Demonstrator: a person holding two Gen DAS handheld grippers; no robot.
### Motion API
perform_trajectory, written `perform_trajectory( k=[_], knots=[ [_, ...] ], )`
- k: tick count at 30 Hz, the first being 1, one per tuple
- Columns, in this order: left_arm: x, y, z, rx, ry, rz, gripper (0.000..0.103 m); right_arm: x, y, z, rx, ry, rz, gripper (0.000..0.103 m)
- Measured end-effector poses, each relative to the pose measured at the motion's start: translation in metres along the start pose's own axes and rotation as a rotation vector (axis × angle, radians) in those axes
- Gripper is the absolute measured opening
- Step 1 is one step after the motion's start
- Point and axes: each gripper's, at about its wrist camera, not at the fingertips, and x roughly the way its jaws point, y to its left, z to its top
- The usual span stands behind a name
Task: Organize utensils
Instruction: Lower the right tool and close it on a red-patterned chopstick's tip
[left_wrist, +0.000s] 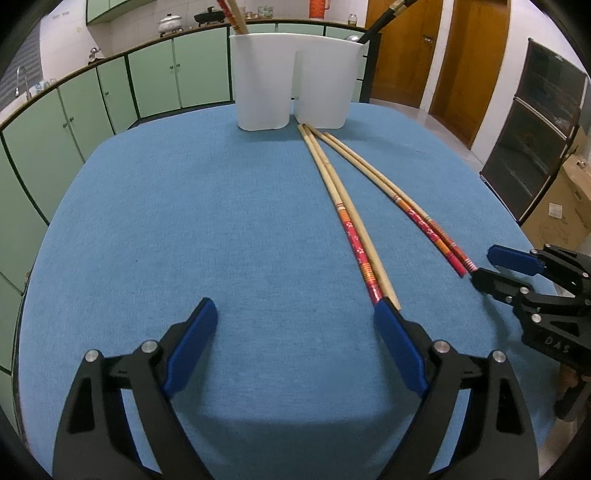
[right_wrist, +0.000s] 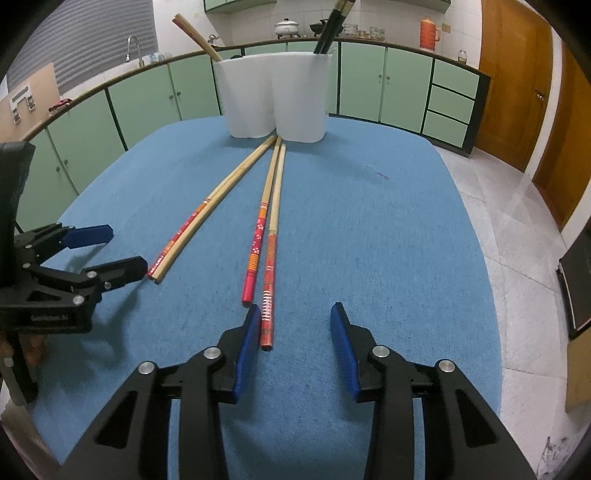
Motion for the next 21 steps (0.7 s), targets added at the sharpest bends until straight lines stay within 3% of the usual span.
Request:
perform_trajectory(
  k=[12, 21],
  knots=[
    [-0.002, -0.005, 0.003, -0.014, -0.008, -0.046, 0.081, 0.0, -0.001, 0.0, 0.013, -0.004, 0.01, 0.036],
    [0.01, -0.015, 0.007, 0.026, 0.015, -0.012, 0.081, 0.0, -0.002, 0.0, 0.018, -0.004, 0.016, 0.036]
  ],
)
